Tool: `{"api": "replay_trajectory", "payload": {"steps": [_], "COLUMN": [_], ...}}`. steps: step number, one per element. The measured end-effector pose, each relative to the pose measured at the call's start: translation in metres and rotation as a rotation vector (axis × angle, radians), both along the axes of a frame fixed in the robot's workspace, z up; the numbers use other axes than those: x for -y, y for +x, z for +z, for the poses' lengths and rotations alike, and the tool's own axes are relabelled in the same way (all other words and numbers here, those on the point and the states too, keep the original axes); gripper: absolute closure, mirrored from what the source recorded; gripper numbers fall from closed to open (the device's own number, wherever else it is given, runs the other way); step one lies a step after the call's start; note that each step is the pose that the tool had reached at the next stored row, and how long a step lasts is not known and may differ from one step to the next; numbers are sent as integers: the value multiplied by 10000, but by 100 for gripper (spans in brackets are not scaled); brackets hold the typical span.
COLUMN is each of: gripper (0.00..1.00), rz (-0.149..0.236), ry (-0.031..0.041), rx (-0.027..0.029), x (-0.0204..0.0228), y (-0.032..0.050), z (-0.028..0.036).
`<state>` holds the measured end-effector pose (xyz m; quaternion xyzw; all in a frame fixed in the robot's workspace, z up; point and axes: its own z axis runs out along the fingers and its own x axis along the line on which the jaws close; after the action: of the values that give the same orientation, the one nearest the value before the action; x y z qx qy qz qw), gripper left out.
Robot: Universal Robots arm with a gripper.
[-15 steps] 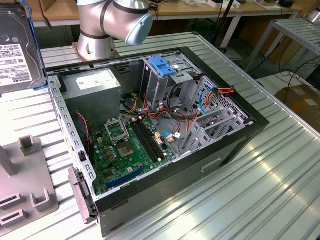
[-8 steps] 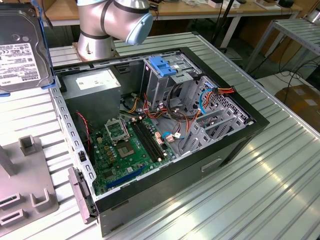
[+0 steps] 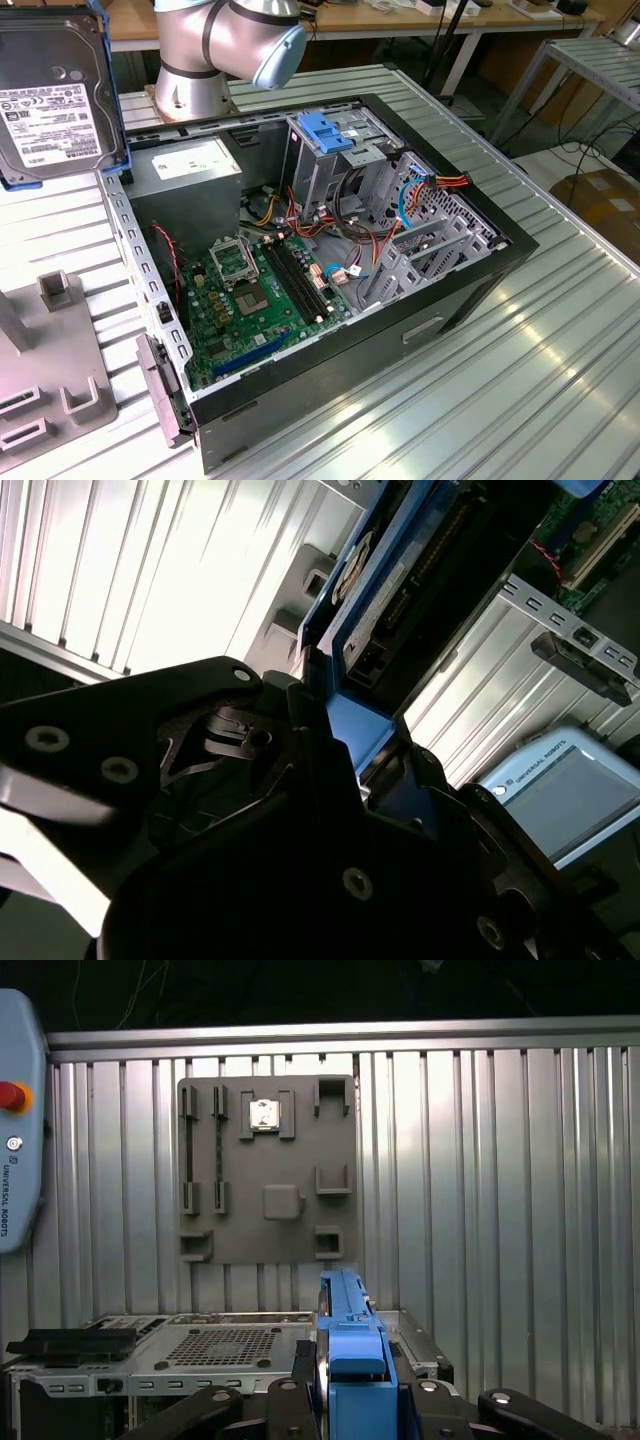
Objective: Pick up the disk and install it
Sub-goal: 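Pick up the disk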
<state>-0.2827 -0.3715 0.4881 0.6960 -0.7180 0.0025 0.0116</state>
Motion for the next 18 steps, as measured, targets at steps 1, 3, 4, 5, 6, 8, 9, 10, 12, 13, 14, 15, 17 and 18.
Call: {"api": "replay_trajectory", "payload": {"steps": [1, 3, 4, 5, 6, 8, 9, 10, 12, 13, 14, 15, 17, 18], "gripper": [63, 63, 63, 63, 63, 63, 63, 63, 63, 63, 63, 63, 63, 63], "rz": [0, 0, 0, 0, 0, 0, 0, 0, 0, 0, 0, 1, 0, 0], "ry": [1, 0, 0, 1, 0, 0, 0, 0, 0, 0, 0, 0, 0, 0], "rx": [0, 0, -1, 0, 0, -1, -1, 0, -1, -1, -1, -1, -1, -2], "x": [0, 0, 0, 0, 0, 0, 0, 0, 0, 0, 0, 0, 0, 0], "y": [22, 61, 79, 112, 133, 178, 197, 227, 275, 309, 327, 344, 385, 407], "z": [0, 0, 0, 0, 0, 0, 0, 0, 0, 0, 0, 0, 0, 0]}}
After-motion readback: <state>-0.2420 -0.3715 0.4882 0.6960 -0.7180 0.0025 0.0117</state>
